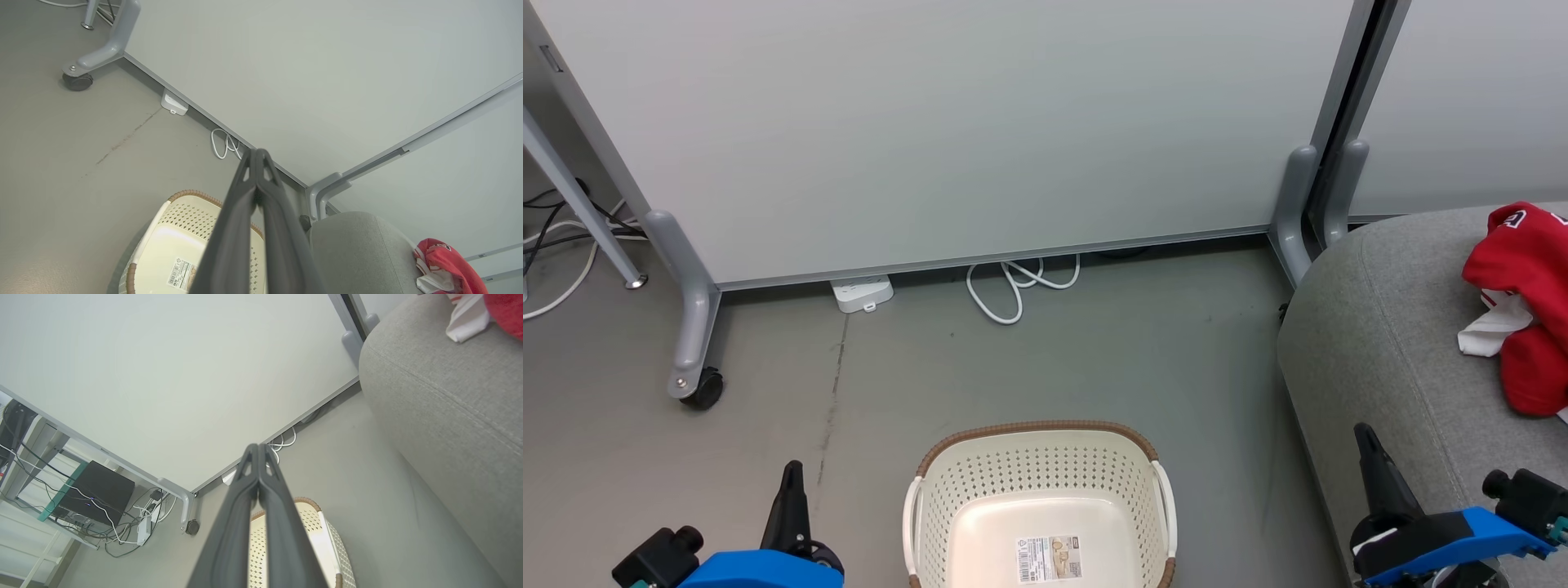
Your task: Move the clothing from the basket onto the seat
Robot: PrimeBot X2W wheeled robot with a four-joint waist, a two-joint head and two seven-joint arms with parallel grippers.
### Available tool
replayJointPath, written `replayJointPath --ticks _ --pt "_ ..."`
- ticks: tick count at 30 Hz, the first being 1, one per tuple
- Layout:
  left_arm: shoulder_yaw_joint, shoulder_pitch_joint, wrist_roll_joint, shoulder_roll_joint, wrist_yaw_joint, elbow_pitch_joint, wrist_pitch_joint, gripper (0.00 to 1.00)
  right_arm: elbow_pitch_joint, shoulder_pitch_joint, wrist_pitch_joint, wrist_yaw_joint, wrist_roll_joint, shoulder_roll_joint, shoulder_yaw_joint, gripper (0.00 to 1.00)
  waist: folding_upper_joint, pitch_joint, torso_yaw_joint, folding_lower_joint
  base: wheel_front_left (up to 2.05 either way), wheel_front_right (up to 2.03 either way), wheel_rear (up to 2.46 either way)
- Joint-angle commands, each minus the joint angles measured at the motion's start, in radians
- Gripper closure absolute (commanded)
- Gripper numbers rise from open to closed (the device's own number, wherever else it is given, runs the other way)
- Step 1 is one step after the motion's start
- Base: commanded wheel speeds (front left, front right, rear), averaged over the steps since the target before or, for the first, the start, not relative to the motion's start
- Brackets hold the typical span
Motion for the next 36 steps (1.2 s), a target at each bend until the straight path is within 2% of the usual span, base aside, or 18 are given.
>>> replayJointPath --ticks 1,36 --pt "0.012 -0.032 -0.034 0.002 -0.001 -0.019 0.008 1.00 -0.016 -0.026 0.005 0.000 0.042 -0.005 -0.003 1.00 0.0000 0.000 0.000 -0.0001 0.00 0.00 0.00" --pt "0.067 -0.074 -0.399 0.000 -0.002 -0.061 0.114 1.00 -0.021 -0.056 0.065 0.000 0.467 -0.008 -0.025 1.00 0.0000 -0.001 -0.010 -0.0001 0.00 0.00 0.00"
